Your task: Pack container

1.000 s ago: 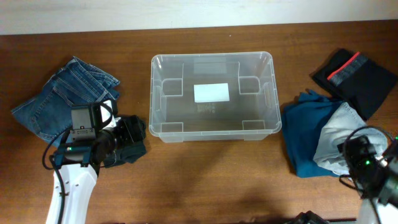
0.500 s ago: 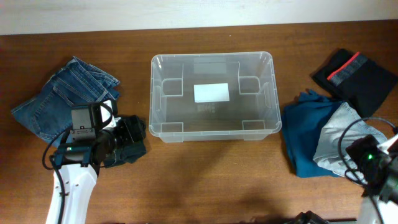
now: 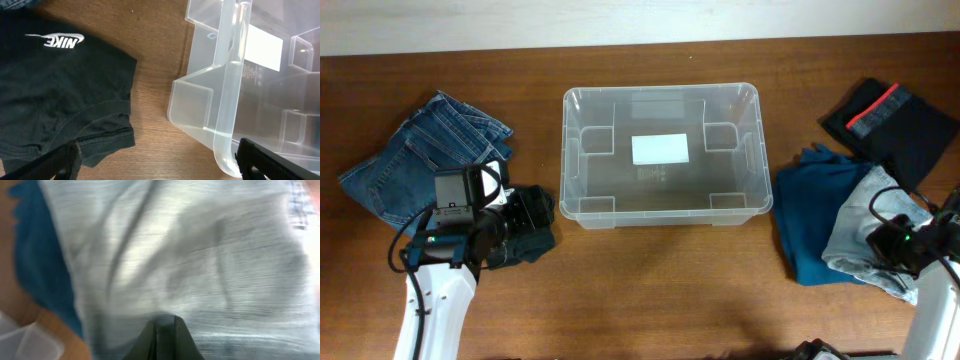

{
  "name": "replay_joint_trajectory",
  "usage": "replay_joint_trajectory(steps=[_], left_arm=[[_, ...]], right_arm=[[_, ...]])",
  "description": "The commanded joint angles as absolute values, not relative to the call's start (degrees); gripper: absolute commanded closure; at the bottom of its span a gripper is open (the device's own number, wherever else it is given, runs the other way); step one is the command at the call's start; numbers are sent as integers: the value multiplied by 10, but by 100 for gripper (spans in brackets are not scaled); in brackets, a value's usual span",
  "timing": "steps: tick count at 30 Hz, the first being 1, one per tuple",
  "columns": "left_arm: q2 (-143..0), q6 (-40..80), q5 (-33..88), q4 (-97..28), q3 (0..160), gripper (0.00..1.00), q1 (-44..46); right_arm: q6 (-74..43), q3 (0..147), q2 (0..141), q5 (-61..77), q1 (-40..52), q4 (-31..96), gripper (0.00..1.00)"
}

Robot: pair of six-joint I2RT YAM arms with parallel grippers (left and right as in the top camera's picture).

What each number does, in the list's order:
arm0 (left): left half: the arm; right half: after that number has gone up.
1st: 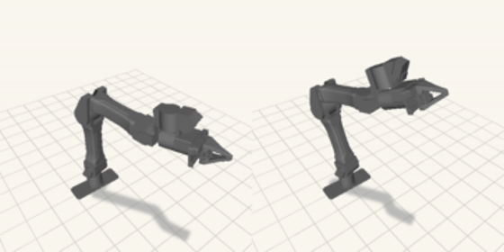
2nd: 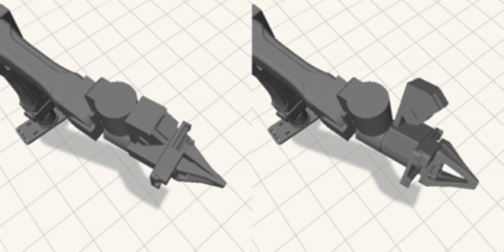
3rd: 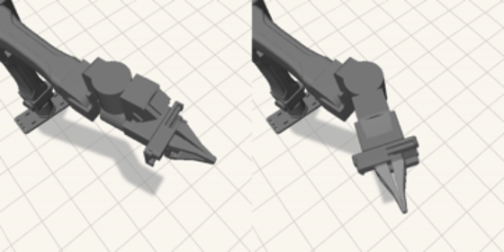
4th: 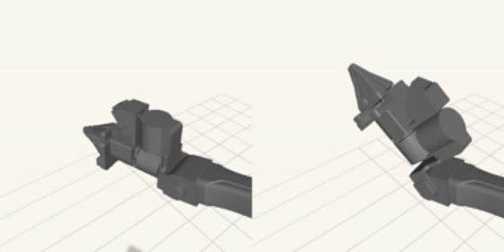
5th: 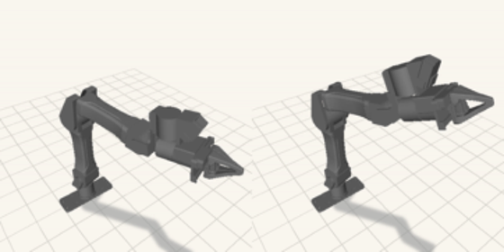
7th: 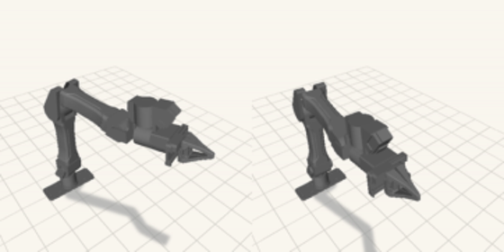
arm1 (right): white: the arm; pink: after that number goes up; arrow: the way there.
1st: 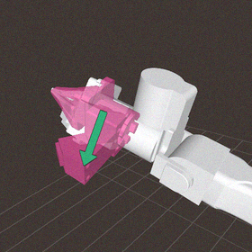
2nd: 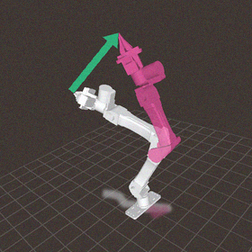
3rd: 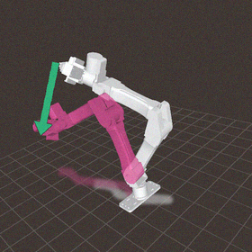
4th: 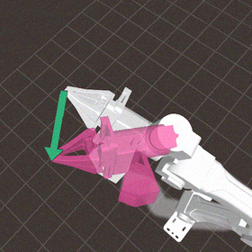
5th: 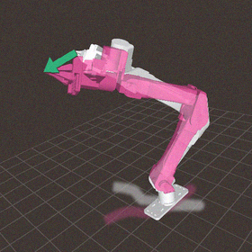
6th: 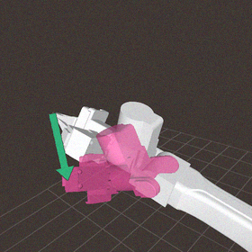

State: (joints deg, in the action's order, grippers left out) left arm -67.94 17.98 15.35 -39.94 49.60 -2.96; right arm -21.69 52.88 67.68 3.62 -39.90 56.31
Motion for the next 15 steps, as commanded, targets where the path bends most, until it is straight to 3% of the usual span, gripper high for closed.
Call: replay_joint_trajectory(steps=[1,15], left_arm=[[-679,171,150,-400,498,1,-28],[-679,171,150,-400,498,0,-28]], right_arm=[[-250,539,678,-20,-394,563,91],[-292,429,690,-35,-394,492,86]])
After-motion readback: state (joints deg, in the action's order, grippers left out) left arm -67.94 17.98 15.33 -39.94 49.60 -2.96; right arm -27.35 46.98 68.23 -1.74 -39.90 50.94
